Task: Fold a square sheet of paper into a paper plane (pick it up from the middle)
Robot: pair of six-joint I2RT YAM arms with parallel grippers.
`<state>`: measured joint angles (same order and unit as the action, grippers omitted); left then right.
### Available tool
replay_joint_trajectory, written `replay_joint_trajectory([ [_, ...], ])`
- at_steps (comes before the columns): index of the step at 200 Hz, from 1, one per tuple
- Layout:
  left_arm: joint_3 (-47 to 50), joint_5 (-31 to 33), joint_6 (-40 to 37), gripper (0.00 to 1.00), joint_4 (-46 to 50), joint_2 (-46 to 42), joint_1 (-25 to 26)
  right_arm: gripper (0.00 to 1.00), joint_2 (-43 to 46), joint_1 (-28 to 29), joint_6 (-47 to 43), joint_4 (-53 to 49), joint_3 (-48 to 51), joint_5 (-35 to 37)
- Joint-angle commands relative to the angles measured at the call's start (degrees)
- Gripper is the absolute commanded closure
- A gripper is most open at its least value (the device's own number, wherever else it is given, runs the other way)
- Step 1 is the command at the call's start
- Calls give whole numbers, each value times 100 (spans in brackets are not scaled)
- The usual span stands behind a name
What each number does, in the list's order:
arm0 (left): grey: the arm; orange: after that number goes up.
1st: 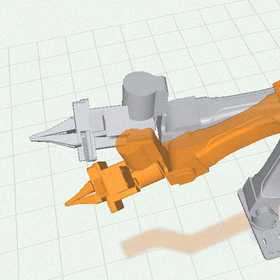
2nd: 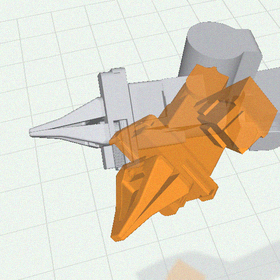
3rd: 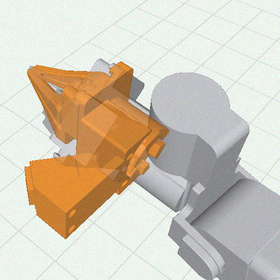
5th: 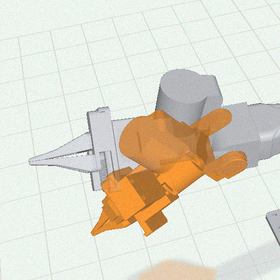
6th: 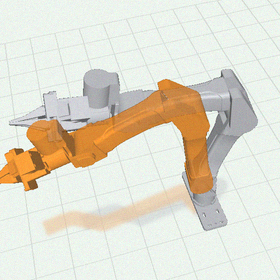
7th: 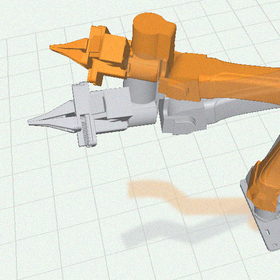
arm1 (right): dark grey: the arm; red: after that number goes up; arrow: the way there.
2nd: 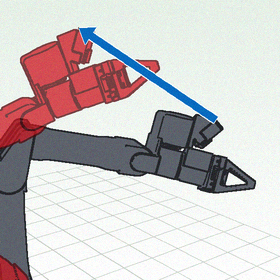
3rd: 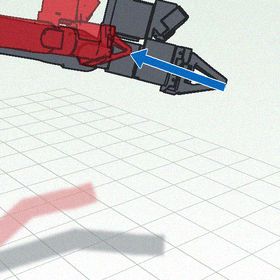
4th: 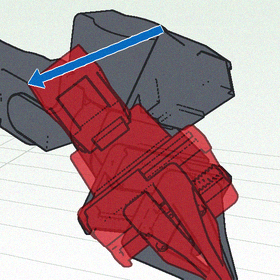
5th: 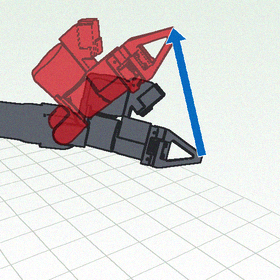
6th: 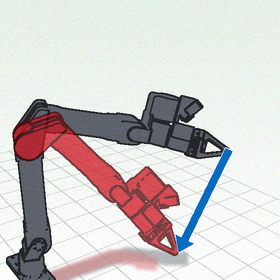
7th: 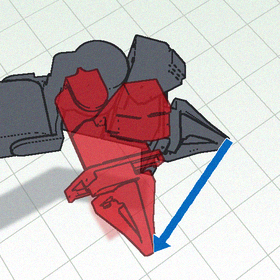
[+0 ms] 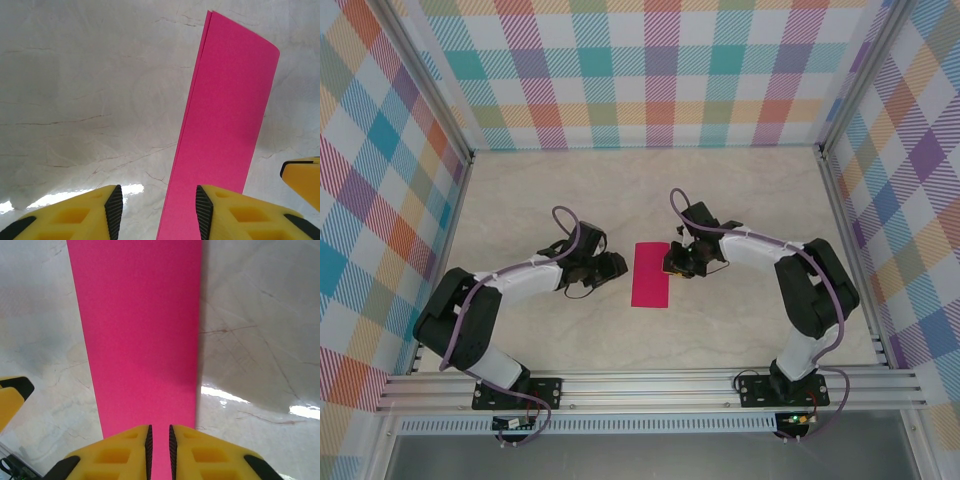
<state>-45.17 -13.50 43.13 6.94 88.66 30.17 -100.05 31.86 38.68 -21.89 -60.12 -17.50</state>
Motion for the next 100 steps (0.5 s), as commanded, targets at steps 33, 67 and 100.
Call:
replay_joint_trajectory([
  [33, -242, -175, 21, 59, -150, 196, -64, 93, -252, -16, 42, 23, -116, -160],
  [67, -308, -293, -11, 62, -201, 357, -48, 94, -383, -20, 77, 164, -57, -203],
  [100, -404, -348, -51, 62, -186, 487, -12, 94, -438, -24, 104, 220, 55, -158],
])
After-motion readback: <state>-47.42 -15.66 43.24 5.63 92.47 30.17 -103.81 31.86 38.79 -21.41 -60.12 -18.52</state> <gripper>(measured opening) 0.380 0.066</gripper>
